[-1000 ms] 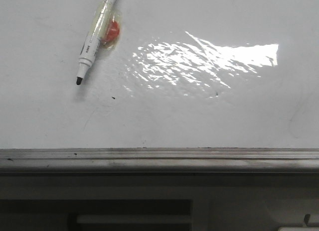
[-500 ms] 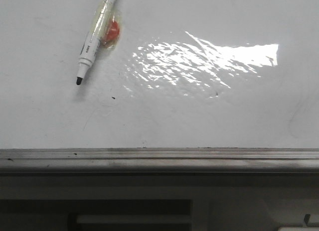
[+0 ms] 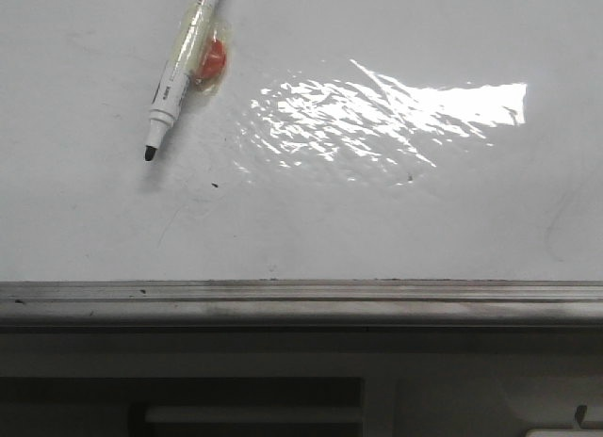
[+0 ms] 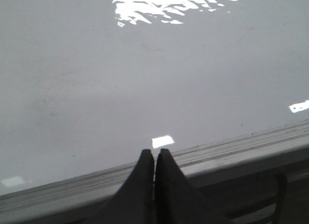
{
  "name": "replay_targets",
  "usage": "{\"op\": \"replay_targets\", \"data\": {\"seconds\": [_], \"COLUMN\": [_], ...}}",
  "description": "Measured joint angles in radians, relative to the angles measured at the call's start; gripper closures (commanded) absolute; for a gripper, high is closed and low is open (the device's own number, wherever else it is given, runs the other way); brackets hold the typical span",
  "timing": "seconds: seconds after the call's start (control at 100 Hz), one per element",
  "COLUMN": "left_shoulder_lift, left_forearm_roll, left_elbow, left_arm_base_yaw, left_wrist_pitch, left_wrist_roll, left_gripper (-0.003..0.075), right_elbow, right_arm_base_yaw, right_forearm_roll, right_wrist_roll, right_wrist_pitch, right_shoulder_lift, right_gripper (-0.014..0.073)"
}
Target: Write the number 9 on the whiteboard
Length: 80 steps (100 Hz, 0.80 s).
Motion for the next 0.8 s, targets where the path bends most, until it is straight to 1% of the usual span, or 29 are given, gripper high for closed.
{"op": "replay_targets", "data": {"seconds": [0.14, 0.29, 0.36, 0.44, 0.5, 0.54, 0.59, 0.63, 0.66, 0.76, 0.8], "left_shoulder_lift": [0.0, 0.0, 0.0, 0.0, 0.0, 0.0, 0.0, 0.0, 0.0, 0.0, 0.0], "left_forearm_roll": [0.0, 0.0, 0.0, 0.0, -0.045, -0.113, -0.218, -0.323, -0.396, -0.652, -0.722], "left_elbow": [0.0, 0.0, 0.0, 0.0, 0.0, 0.0, 0.0, 0.0, 0.0, 0.0, 0.0], "left_arm_base_yaw": [0.0, 0.0, 0.0, 0.0, 0.0, 0.0, 0.0, 0.0, 0.0, 0.0, 0.0], "left_wrist_pitch": [0.0, 0.0, 0.0, -0.011, -0.041, -0.076, -0.124, -0.17, -0.201, -0.298, -0.322], "left_wrist_roll": [0.0, 0.0, 0.0, 0.0, 0.0, 0.0, 0.0, 0.0, 0.0, 0.0, -0.002], "left_gripper": [0.0741, 0.0741, 0.0741, 0.0741, 0.0741, 0.0741, 0.0741, 0.0741, 0.0741, 0.0741, 0.0741], "right_elbow": [0.0, 0.0, 0.0, 0.0, 0.0, 0.0, 0.0, 0.0, 0.0, 0.0, 0.0], "right_arm_base_yaw": [0.0, 0.0, 0.0, 0.0, 0.0, 0.0, 0.0, 0.0, 0.0, 0.0, 0.0], "right_forearm_roll": [-0.016, -0.16, -0.191, -0.204, -0.206, -0.202, -0.164, -0.097, -0.038, 0.219, 0.293], "right_wrist_roll": [0.0, 0.0, 0.0, 0.0, 0.0, 0.0, 0.0, 0.012, 0.026, 0.064, 0.072], "right_wrist_pitch": [0.0, -0.027, -0.096, -0.214, -0.296, -0.354, -0.408, -0.443, -0.46, -0.483, -0.485], "right_shoulder_lift": [0.0, 0.0, 0.0, 0.0, 0.0, 0.0, 0.0, 0.0, 0.0, 0.0, 0.0], "right_gripper": [0.0635, 0.0635, 0.0635, 0.0635, 0.0635, 0.0635, 0.0635, 0.0635, 0.0635, 0.0635, 0.0635]}}
